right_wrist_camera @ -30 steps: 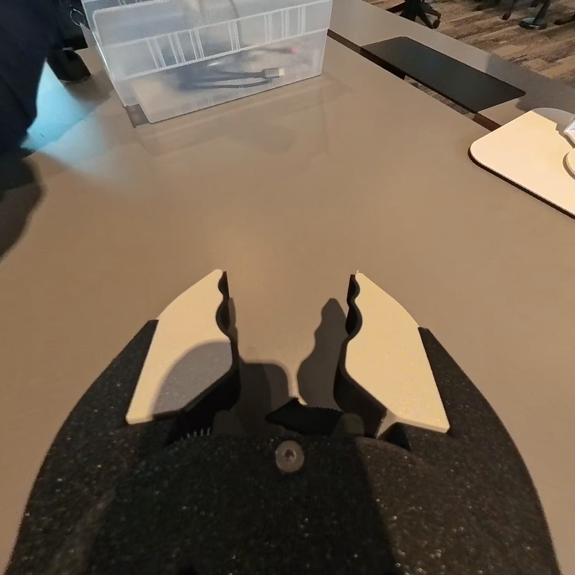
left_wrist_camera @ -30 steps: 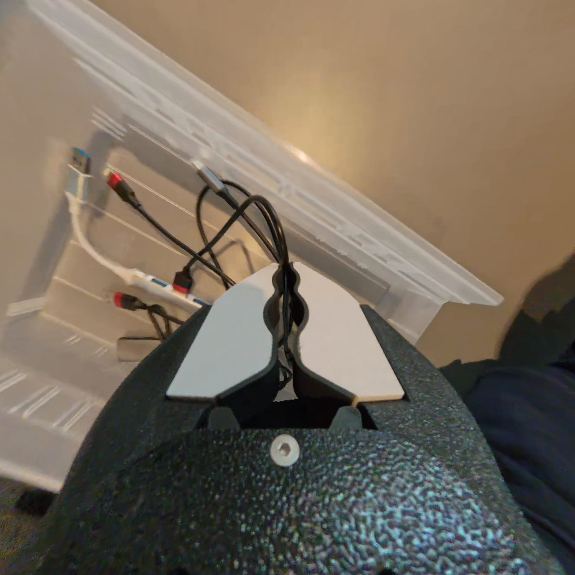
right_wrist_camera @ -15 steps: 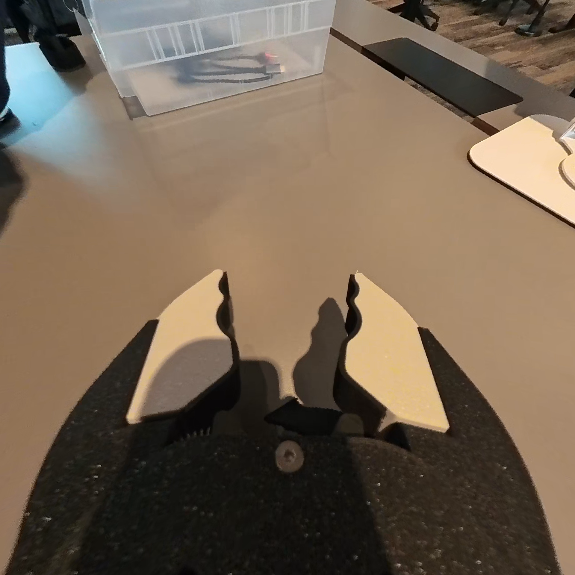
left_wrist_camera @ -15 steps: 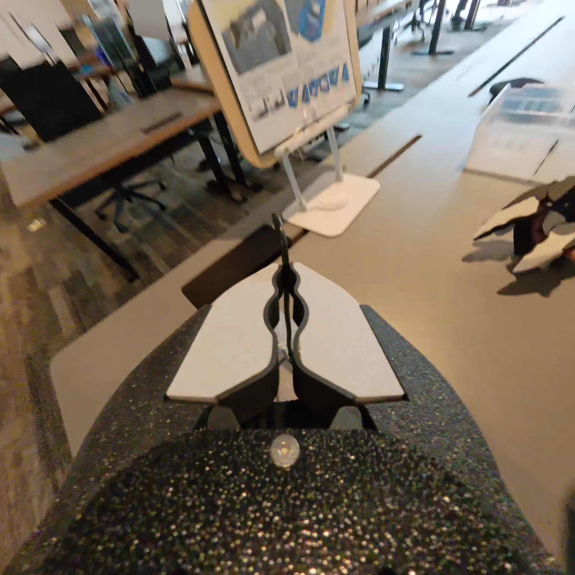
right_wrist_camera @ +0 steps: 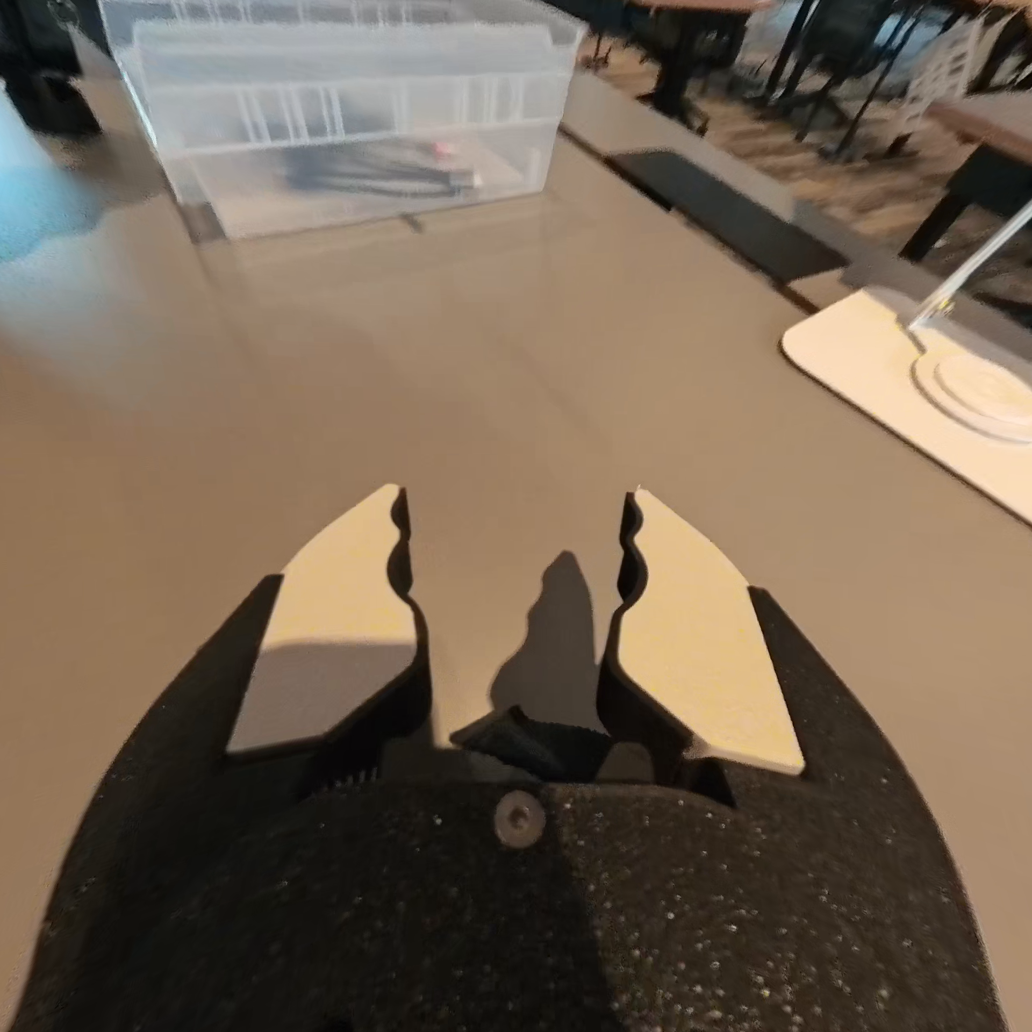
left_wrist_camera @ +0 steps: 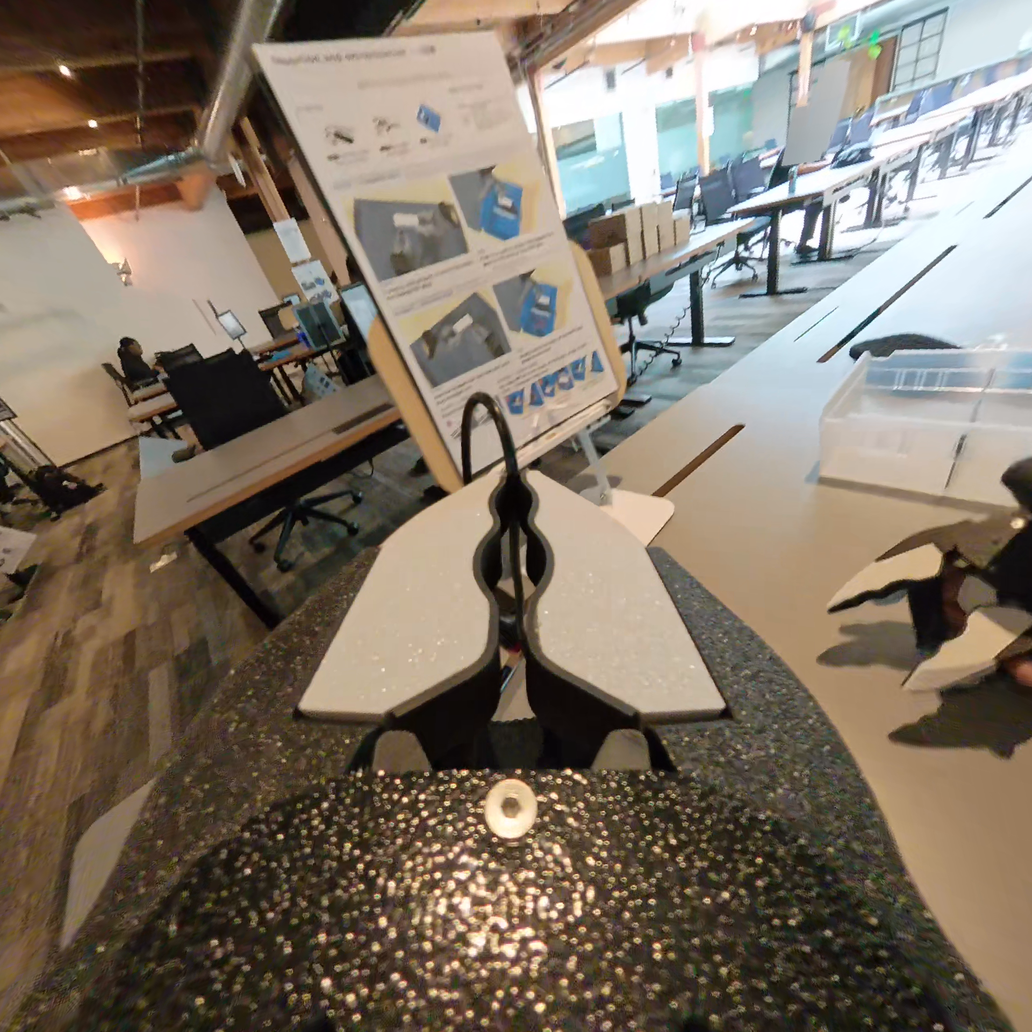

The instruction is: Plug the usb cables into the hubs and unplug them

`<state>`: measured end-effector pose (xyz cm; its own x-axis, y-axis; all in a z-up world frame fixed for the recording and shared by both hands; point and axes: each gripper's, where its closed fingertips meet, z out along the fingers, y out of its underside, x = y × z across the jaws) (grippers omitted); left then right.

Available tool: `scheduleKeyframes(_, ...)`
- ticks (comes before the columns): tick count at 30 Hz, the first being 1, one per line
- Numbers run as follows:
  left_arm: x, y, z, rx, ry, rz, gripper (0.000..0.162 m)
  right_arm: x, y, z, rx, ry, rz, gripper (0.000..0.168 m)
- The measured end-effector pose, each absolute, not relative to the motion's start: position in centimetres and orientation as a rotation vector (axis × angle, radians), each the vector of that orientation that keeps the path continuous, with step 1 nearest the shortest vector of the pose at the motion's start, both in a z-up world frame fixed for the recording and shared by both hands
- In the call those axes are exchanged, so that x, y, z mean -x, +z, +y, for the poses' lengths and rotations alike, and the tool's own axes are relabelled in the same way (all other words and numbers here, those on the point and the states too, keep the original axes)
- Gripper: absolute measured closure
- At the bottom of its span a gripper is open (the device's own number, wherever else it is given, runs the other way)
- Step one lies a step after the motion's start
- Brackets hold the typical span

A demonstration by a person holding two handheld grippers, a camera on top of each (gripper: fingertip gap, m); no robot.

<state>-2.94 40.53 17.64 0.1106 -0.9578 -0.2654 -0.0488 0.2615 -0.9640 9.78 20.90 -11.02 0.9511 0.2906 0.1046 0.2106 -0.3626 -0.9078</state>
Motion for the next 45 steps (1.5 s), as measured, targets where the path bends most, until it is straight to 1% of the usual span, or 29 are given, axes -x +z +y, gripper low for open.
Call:
scheduleKeyframes(4,-0.2,18.0,36.4,1.026,-1.047,1.267,0.159,-8.0,-8.1,22.7,1.801,0.136,-0.309,0.095)
scheduleKeyframes(7,-2.7,17.8,32.8,0.970,-1.218,1.291,0.159,-7.0,-4.4,23.7,1.651,0.211,-0.297,0.099)
scheduleKeyframes(10,-5.0,16.8,29.4,0.924,-1.403,1.319,0.159,-7.8,-0.6,24.1,1.494,0.276,-0.254,0.103)
scheduleKeyframes(13,-7.1,14.7,26.3,0.895,-1.573,1.365,0.159,-10.4,1.2,23.3,1.392,0.358,-0.135,0.103)
scheduleKeyframes(14,-7.7,14.1,25.4,0.893,-1.620,1.378,0.160,-11.4,1.3,22.8,1.371,0.375,-0.096,0.103)
scheduleKeyframes(19,-10.1,10.9,22.6,0.909,-1.720,1.449,0.160,-13.7,1.7,20.1,1.275,0.426,-0.070,0.118)
scheduleKeyframes(22,-11.0,9.6,22.1,0.929,-1.722,1.464,0.160,-13.9,1.5,19.1,1.269,0.409,-0.113,0.136)
scheduleKeyframes(23,-11.1,9.3,21.9,0.931,-1.732,1.467,0.160,-14.0,1.3,19.0,1.276,0.409,-0.119,0.138)
scheduleKeyframes(29,-11.8,8.0,21.0,0.943,-1.801,1.479,0.159,-14.3,-0.6,19.6,1.353,0.465,-0.081,0.136)
scheduleKeyframes(36,-11.4,8.5,20.0,0.887,-1.858,1.484,0.159,-14.2,-1.8,20.1,1.377,0.471,-0.084,0.136)
scheduleKeyframes(39,-11.3,8.3,19.7,0.894,-1.883,1.489,0.159,-14.0,-1.0,19.6,1.328,0.463,-0.102,0.141)
scheduleKeyframes(43,-11.6,7.7,20.2,0.924,-1.897,1.474,0.159,-14.4,-0.5,19.2,1.303,0.411,-0.114,0.160)
scheduleKeyframes(45,-11.8,7.3,20.9,0.939,-1.885,1.470,0.159,-14.5,-0.3,19.1,1.305,0.392,-0.124,0.161)
